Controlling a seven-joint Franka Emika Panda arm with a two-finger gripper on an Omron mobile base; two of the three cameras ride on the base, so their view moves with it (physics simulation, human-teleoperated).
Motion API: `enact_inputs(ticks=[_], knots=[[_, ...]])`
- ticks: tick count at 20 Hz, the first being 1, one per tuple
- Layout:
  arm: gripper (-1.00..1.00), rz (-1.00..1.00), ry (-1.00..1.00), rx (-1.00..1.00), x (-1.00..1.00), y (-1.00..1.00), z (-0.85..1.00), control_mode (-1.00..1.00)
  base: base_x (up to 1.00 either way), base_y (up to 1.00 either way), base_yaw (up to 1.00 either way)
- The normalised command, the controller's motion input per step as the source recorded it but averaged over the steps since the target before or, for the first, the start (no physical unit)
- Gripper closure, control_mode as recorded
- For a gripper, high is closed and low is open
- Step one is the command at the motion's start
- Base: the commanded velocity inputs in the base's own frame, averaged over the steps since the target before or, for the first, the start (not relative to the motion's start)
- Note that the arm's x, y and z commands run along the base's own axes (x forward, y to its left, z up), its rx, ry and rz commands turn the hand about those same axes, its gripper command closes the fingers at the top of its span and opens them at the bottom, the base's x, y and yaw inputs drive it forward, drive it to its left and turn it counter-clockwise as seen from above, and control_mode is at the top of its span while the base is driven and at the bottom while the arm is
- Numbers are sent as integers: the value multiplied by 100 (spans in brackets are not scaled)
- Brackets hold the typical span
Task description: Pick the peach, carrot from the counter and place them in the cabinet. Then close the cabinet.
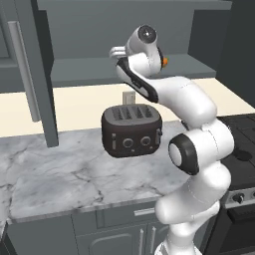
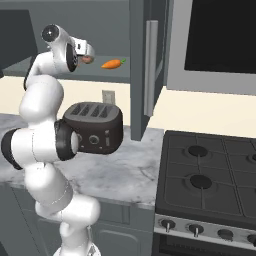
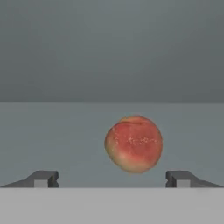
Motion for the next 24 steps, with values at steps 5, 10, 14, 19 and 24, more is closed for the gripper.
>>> enact_inputs(ticks=[5,10,14,19,24], knots=[[-100,6,-29,-6,-100,29,12,-100,0,0,0],[-100,3,-16,-4,-100,30,35,-100,0,0,0],[-100,3,-10,-7,-100,37,55,-100,0,0,0],[-100,4,-9,-14,-100,37,17,-100,0,0,0],[-100,3,-8,-20,-100,43,0,-100,0,0,0]])
